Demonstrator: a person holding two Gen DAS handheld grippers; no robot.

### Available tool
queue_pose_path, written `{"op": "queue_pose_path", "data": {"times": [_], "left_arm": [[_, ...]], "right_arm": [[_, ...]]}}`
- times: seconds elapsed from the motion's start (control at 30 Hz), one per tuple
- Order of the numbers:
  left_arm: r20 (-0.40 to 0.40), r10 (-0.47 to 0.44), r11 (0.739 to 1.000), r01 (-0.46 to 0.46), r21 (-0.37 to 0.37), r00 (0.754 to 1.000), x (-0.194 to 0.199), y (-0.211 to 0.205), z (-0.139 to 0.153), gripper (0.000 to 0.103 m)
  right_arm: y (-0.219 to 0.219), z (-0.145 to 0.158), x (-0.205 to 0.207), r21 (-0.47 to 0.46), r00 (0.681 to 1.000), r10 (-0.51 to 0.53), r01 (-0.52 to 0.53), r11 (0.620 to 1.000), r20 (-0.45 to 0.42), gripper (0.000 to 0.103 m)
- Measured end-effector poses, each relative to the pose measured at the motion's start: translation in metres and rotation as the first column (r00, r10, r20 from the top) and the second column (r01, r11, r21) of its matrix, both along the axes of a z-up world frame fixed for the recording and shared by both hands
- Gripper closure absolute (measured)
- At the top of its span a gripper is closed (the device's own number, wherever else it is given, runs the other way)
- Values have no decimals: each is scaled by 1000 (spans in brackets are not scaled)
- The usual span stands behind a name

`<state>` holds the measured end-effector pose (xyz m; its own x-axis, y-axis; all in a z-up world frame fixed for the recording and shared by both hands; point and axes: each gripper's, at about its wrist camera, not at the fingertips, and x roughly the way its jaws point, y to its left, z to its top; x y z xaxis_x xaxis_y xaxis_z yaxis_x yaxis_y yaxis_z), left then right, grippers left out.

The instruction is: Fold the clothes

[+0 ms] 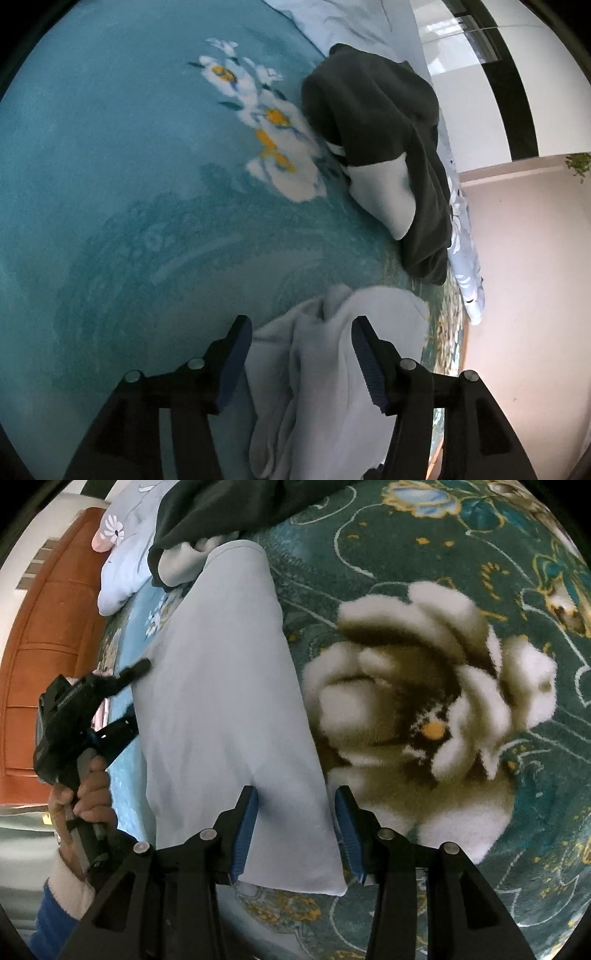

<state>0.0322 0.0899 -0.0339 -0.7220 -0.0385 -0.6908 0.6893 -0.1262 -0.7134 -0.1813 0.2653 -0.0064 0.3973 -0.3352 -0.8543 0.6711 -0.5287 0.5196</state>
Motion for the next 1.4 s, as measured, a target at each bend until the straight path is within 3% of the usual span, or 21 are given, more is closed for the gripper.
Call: {"op": "queue_pose_path", "data": {"times": [0.3,0.37,0.5,0.67,0.83,0.93,1.03,1.07,1.17,1.2,1.3,1.4], "left_arm": [[-3,-87,996,87,-3,996,-20,-7,-8,42],[-4,-107,994,107,-4,994,-25,-9,-10,60],[5,-90,996,90,-25,996,-15,-2,1,73],[18,-59,997,59,-55,998,-1,8,16,82],[29,-27,996,29,-85,999,14,19,32,87],[24,-8,995,10,-96,1000,22,26,41,87],[-15,36,997,-37,-66,999,30,35,45,87],[-21,58,997,-59,-53,998,34,36,44,87],[-37,124,992,-125,-13,992,45,39,42,89],[-42,147,989,-147,1,988,49,41,41,89],[-54,213,977,-211,42,976,60,44,38,84],[-64,279,958,-273,85,958,71,48,35,64]], "right_arm": [[-6,-4,4,52,1000,17,-16,998,-11,58],[-10,-4,5,71,1000,14,-13,997,-10,58],[-15,-3,6,103,1000,21,-19,995,-15,58],[-19,3,16,128,996,74,-66,990,-57,89],[-36,32,26,125,952,257,-239,963,-165,96],[-51,72,16,80,906,330,-321,944,-264,96],[-73,111,1,83,832,402,-402,912,-382,96],[-79,119,-4,94,802,427,-430,898,-418,96],[-91,113,-17,145,758,469,-457,878,-453,96],[-95,107,-18,165,752,476,-455,875,-456,96],[-101,85,-25,184,773,451,-413,892,-446,96],[-95,81,-45,157,808,402,-372,915,-431,95]]}}
